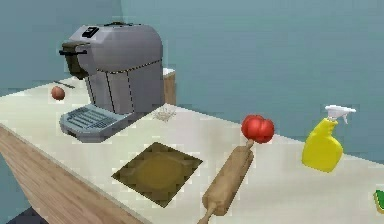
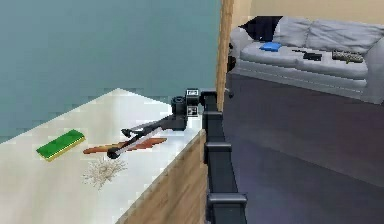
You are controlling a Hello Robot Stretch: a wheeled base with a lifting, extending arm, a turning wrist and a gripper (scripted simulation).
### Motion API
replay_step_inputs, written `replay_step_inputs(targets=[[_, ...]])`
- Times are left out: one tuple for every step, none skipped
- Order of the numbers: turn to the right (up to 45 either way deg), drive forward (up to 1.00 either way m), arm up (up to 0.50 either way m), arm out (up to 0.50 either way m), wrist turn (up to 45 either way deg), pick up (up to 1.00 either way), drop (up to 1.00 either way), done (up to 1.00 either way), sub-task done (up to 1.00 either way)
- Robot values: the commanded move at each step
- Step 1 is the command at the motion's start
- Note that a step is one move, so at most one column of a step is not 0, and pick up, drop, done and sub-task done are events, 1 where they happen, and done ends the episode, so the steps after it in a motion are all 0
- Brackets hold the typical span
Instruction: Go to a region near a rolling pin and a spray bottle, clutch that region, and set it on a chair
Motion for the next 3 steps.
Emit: replay_step_inputs(targets=[[0.0,0.0,0.0,0.0,0.0,1.0,0.0,0.0,0.0],[0.0,0.0,0.1,0.0,0.0,0.0,0.0,0.0,0.0],[0.0,0.0,0.02,0.0,0.0,0.0,0.0,0.0,0.0]])
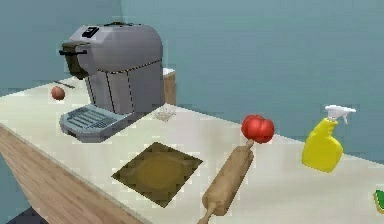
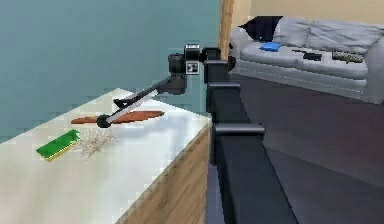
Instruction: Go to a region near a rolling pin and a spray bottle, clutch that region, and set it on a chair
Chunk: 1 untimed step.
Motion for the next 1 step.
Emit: replay_step_inputs(targets=[[0.0,0.0,0.0,0.0,-45.0,0.0,0.0,0.0,0.0]])
